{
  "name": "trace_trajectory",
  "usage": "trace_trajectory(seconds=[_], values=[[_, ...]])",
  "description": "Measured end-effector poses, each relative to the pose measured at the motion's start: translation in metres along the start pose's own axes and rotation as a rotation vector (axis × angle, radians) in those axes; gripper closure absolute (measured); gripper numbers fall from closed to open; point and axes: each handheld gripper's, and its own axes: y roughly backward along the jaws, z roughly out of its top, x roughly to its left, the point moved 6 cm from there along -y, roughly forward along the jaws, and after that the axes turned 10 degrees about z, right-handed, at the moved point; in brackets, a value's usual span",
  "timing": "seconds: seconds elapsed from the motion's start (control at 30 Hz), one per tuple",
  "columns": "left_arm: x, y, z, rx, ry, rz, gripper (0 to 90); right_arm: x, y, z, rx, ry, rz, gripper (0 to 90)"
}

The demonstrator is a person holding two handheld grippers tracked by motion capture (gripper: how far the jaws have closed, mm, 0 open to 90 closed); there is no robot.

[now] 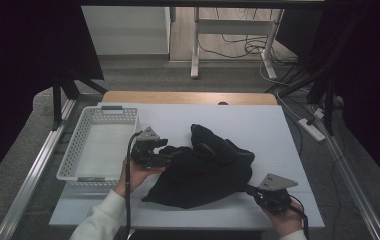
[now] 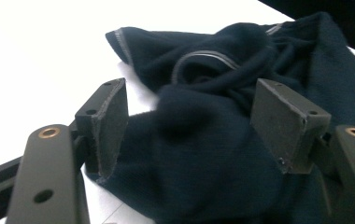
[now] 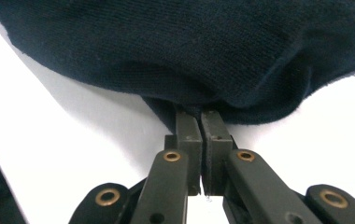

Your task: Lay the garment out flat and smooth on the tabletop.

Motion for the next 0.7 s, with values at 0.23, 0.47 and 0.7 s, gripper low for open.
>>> trace_trajectory(seconds=[0.23, 0.47, 0.7], values=[[-0.005, -0.005, 0.002, 0.008, -0.014, -0.012, 28.6, -0.003, 0.021, -0.019, -0.002, -0.043, -0.025, 87.9], [-0.010, -0.011, 0.005, 0.012, -0.024, -0.026, 28.5, 0.004, 0.027, -0.009, -0.064, -0.054, -0.032, 54.0], [-0.011, -0.012, 0.005, 0.015, -0.026, -0.028, 28.5, 0.001, 0.037, 0.008, -0.155, -0.096, -0.047, 37.8]])
